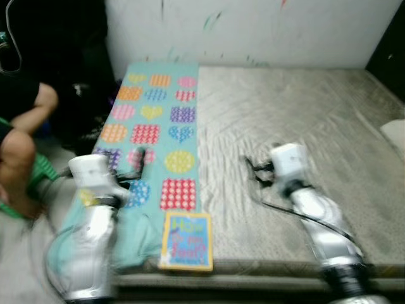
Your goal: Clean up the room
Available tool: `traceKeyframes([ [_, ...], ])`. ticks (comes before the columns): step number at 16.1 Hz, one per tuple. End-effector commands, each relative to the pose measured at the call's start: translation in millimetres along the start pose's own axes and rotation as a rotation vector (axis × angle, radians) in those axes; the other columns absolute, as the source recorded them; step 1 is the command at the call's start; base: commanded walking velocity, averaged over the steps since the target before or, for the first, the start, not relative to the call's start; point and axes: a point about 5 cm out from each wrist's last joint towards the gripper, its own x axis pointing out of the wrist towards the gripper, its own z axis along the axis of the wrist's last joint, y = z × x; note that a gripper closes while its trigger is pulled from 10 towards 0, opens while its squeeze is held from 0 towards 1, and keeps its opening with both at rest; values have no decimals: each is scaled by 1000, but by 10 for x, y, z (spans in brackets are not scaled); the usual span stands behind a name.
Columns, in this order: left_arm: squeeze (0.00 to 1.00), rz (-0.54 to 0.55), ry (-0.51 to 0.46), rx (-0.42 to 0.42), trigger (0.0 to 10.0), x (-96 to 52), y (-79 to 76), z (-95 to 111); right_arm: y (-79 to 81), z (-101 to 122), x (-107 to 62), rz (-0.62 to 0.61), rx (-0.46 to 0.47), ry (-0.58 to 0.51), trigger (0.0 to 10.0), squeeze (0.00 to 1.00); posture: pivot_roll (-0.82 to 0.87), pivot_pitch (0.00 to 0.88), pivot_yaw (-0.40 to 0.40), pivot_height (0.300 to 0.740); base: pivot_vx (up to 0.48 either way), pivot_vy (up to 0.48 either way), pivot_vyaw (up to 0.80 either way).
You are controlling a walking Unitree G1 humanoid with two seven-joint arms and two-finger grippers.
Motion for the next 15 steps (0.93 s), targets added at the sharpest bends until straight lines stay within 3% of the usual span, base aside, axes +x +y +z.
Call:
traceKeyframes([
  [1, 0, 31, -7, 33, 10000, -15, 106, 54, 27, 91, 14, 4, 5, -30, 10000, 0, -163, 0, -15, 740, 274, 0, 0],
  [7, 0, 61, 14, 46, 10000, 22, 90, 52, -17, 120, -34, -4, -18, -26, 10000, 0, -169, 0, -19, 740, 129, 0, 0],
  [12, 0, 80, 11, 32, 10000, 23, 103, 58, 13, 110, -34, 0, -11, -18, 10000, 0, -161, 0, -25, 740, 0, 0, -800],
  [15, 0, 75, 8, 13, 10000, 19, 104, 52, 76, 115, -25, 14, -4, -20, 10000, 0, -165, 0, -20, 740, 0, 0, 0],
])
